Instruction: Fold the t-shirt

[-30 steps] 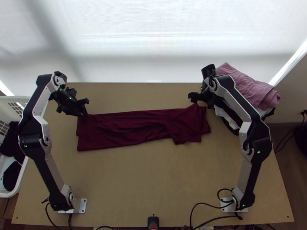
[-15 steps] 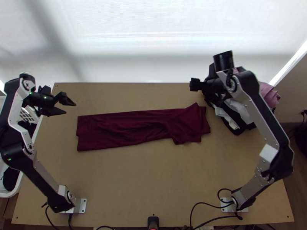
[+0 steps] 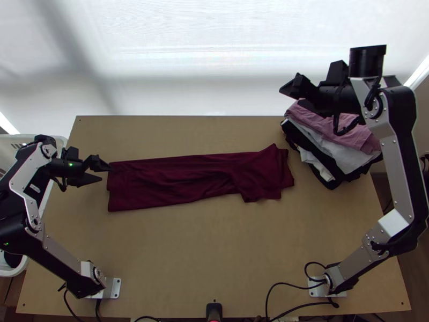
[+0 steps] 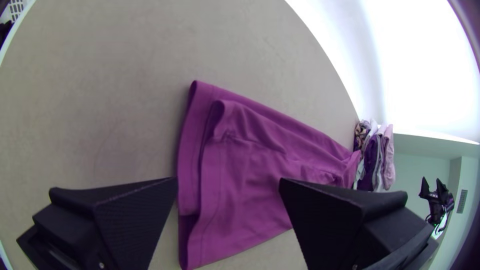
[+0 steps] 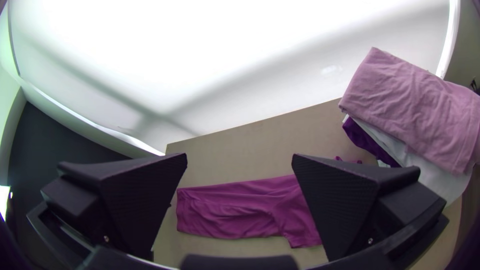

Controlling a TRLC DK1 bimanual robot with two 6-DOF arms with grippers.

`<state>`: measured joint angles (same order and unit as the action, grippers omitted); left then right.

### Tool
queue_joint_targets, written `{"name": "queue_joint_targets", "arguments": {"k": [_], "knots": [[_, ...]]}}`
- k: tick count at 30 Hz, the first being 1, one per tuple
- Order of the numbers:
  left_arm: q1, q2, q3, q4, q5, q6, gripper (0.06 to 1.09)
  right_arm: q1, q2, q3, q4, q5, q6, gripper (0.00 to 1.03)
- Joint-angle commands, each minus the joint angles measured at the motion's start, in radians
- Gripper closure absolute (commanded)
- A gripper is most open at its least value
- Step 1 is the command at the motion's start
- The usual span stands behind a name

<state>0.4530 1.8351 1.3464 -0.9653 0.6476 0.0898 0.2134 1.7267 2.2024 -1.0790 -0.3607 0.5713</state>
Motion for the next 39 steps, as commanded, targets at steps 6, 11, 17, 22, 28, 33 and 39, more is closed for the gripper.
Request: {"name": "queue_joint_targets", "arguments": {"k": [6,11,17,22,28,33,39], "knots": [[0.015,-0.020,-0.102,0.071,-0.023,0.007,0.10,-0.020,-0.010,0.042,-0.027,-0.021,0.032,0.04],[0.004,-0.017,-0.148,0.109,-0.046,0.007,0.10,-0.020,-0.012,0.060,-0.027,-0.023,0.036,0.04],[-0.051,-0.014,-0.202,0.162,-0.048,-0.019,0.10,-0.022,-0.016,0.063,-0.027,-0.023,0.039,0.04],[-0.139,-0.017,-0.237,0.208,-0.048,-0.079,0.11,-0.022,-0.016,0.074,-0.027,-0.023,0.047,0.04],[-0.215,-0.040,-0.260,0.243,-0.094,-0.117,0.20,-0.023,-0.018,0.076,-0.027,-0.023,0.050,0.04],[-0.223,-0.096,-0.299,0.277,-0.124,-0.134,0.94,-0.039,-0.019,0.083,-0.027,-0.023,0.050,0.04],[-0.086,-0.103,-0.280,0.261,-0.124,-0.047,1.05,-0.051,-0.029,0.079,-0.030,-0.023,0.047,0.04]]}}
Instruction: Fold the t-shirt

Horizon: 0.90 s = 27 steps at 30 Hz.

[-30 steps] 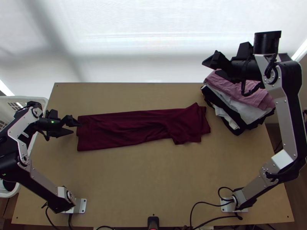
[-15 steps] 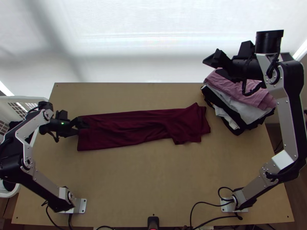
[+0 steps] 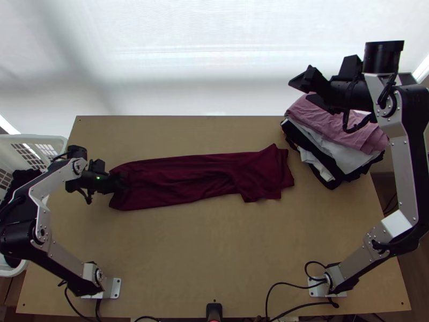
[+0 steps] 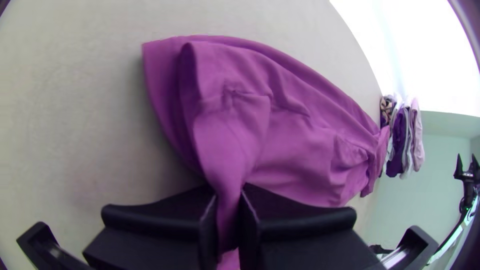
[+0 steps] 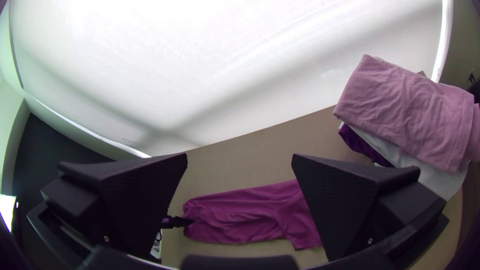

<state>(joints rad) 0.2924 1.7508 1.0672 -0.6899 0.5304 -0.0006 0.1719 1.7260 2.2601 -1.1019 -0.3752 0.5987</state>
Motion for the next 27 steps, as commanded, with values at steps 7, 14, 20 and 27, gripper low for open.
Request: {"name": "queue_joint_targets", "arguments": {"k": [7,14,20,27], "knots": [[0.320,0.013,0.155,-0.180,-0.006,0.191,1.05,-0.023,-0.034,0.010,-0.013,-0.008,-0.005,0.04],[0.421,-0.010,0.315,-0.353,0.006,0.248,1.05,-0.031,-0.034,0.009,-0.013,-0.008,-0.014,0.04],[0.298,-0.145,0.375,-0.467,0.046,0.182,1.05,-0.034,-0.039,0.007,-0.018,-0.008,-0.016,0.04],[-0.010,-0.223,0.453,-0.467,0.046,-0.027,1.05,-0.035,-0.048,-0.005,-0.024,-0.008,-0.016,0.04]]}}
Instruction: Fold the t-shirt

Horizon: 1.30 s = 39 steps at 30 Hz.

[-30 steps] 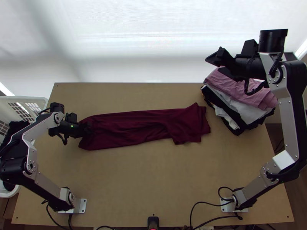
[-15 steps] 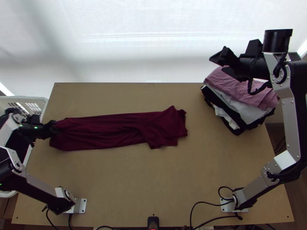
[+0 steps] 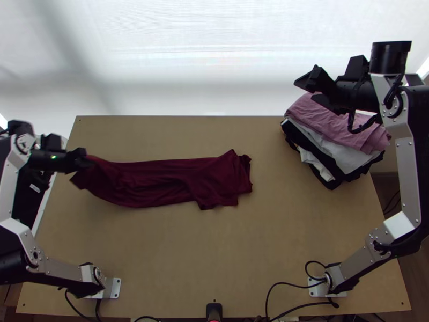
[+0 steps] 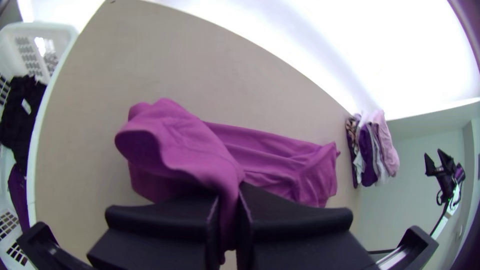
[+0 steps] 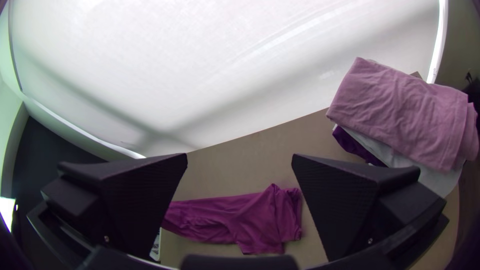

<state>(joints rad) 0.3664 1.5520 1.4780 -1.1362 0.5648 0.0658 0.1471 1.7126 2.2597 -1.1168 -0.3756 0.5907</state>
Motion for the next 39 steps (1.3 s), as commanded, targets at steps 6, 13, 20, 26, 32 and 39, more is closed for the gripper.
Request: {"name": "queue_joint_targets", "arguments": {"k": [6,13,20,26,32,39], "knots": [[-0.302,0.016,0.125,0.015,0.001,-0.242,1.05,-0.011,-0.050,-0.031,-0.009,-0.008,-0.009,0.04],[-0.501,0.115,0.268,0.059,-0.042,-0.373,1.05,-0.007,-0.059,-0.071,-0.009,-0.008,-0.011,0.04],[-0.644,0.227,0.390,0.078,-0.071,-0.443,1.05,-0.007,-0.061,-0.088,-0.006,-0.008,-0.011,0.04],[-0.741,0.301,0.446,0.095,-0.075,-0.483,1.05,-0.017,-0.062,-0.089,-0.006,-0.008,-0.012,0.04],[-0.802,0.381,0.502,0.112,-0.083,-0.514,1.05,-0.017,-0.062,-0.092,-0.003,-0.008,-0.008,0.04],[-0.882,0.497,0.605,0.119,-0.095,-0.540,1.05,0.005,-0.056,-0.092,0.003,-0.008,0.001,0.04]]}}
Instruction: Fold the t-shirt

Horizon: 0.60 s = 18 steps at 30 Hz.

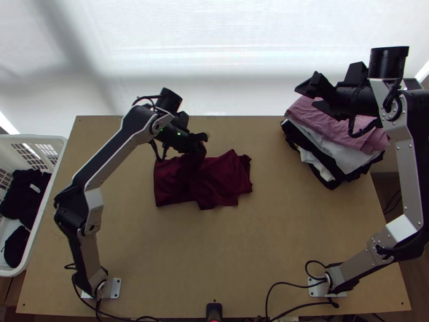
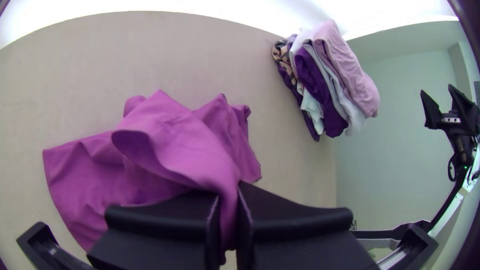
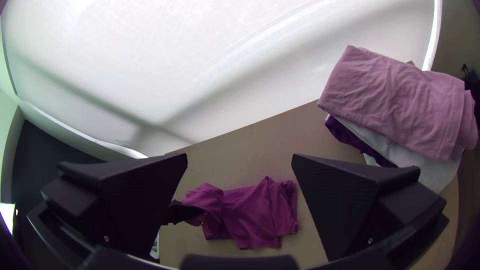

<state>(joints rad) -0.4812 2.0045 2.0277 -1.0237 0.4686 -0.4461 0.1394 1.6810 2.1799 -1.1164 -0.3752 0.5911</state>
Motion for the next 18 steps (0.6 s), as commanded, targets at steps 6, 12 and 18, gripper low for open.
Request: {"name": "queue_joint_targets", "arguments": {"k": [6,12,18], "knots": [[-0.088,0.139,0.154,0.007,-0.001,-0.052,0.99,0.026,-0.021,-0.008,0.003,-0.007,0.012,0.04],[-0.138,0.163,0.218,0.045,0.002,-0.055,0.10,0.029,-0.021,-0.031,0.003,-0.007,0.013,0.04],[-0.138,0.083,0.218,0.160,0.030,-0.141,0.10,0.065,-0.027,-0.167,0.003,-0.001,-0.013,0.04]]}}
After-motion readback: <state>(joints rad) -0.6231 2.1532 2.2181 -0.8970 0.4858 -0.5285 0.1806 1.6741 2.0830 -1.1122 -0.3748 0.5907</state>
